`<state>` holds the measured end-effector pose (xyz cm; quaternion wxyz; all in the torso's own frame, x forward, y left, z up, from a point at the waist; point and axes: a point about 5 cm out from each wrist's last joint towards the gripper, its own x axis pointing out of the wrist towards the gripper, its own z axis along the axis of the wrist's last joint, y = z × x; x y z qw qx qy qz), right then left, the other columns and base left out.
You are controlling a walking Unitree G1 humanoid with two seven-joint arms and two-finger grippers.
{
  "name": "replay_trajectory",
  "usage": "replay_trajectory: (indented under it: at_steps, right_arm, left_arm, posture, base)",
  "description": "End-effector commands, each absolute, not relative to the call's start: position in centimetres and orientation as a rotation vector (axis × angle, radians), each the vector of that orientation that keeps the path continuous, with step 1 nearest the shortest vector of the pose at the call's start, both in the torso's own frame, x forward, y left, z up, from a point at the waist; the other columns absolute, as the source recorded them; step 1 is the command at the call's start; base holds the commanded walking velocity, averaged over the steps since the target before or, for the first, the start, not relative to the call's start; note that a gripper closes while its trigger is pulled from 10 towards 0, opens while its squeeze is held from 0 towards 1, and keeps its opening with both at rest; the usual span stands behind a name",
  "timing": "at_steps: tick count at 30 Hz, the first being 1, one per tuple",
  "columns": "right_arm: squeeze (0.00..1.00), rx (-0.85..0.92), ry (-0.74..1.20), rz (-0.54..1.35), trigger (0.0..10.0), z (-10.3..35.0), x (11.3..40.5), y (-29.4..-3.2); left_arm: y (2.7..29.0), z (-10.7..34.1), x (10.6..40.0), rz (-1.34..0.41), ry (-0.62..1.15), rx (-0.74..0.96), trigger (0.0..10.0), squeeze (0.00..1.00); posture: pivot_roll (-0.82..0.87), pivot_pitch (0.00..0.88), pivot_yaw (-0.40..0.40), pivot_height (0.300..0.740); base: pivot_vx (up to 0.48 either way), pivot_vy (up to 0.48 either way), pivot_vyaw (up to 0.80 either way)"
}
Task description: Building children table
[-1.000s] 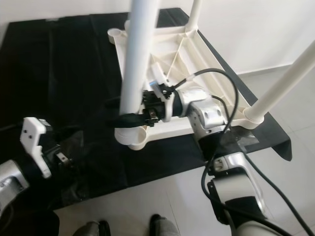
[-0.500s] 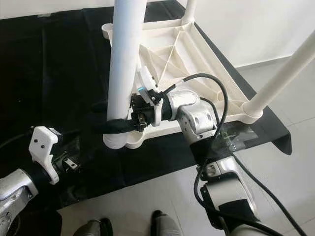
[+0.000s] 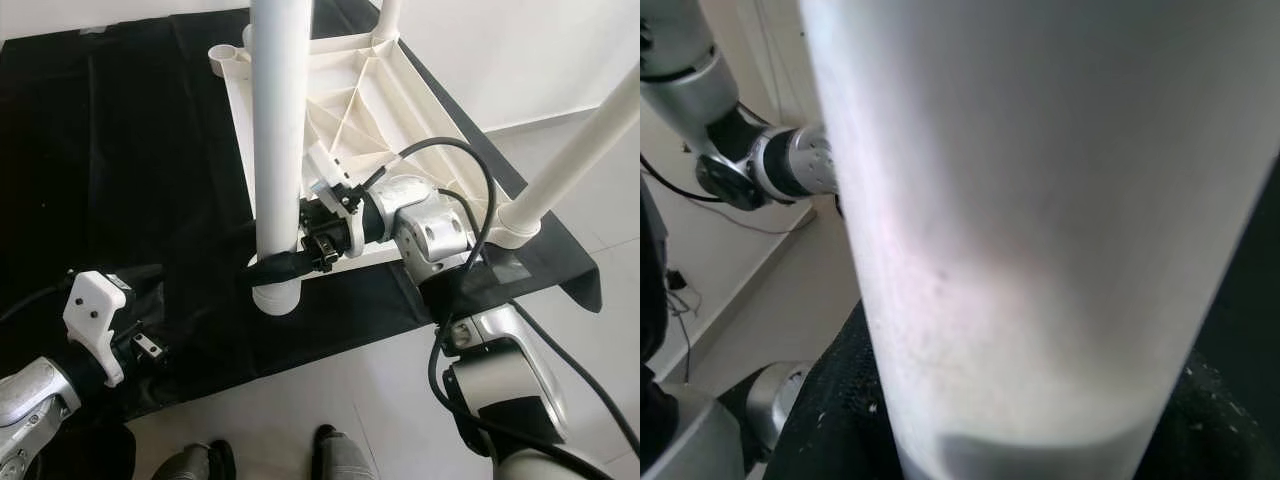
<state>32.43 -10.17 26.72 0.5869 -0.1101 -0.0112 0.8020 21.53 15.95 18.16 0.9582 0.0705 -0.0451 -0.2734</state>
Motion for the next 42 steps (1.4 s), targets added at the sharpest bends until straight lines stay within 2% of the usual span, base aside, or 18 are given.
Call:
replay_trajectory:
  at_steps: [1, 9, 20, 28, 42]
  right_arm:
    - [0.0, -0.293, -0.046, 1.892, 10.0, 27.1, 32.6, -9.5]
    - [0.0, -0.318, -0.033, 1.863, 10.0, 27.2, 33.9, -8.5]
    - [0.0, -0.516, 0.091, 1.836, 10.0, 27.2, 34.8, -8.6]
    - [0.0, -0.441, 0.075, 1.872, 10.0, 26.7, 34.6, -8.0]
    - [0.0, -0.539, 0.086, 1.928, 10.0, 24.3, 33.7, -8.3]
  left_arm:
    - [16.0, 18.2, 21.1, -0.534, -0.107, 0.151, 10.0, 0.0]
    - [16.1, 18.5, 20.9, -0.505, -0.124, 0.166, 10.0, 0.0]
    - [16.4, 18.6, 21.2, -0.448, -0.149, 0.185, 10.0, 0.0]
    - [16.3, 18.6, 21.3, -0.436, -0.163, 0.186, 10.0, 0.0]
    - [16.1, 18.7, 21.4, -0.432, -0.172, 0.185, 10.0, 0.0]
  posture:
    - [-0.07, 0.33, 0.008, 0.74]
    - [-0.06, 0.357, 0.008, 0.74]
    - [-0.07, 0.365, -0.026, 0.74]
    - [-0.08, 0.37, -0.034, 0.74]
    - [-0.08, 0.383, -0.041, 0.74]
  base:
    - [0.0, 0.0, 0.0]
    - [0.0, 0.0, 0.0]
    - [0.0, 0.0, 0.0]
    - [0.0, 0.0, 0.0]
    - [0.0, 0.0, 0.0]
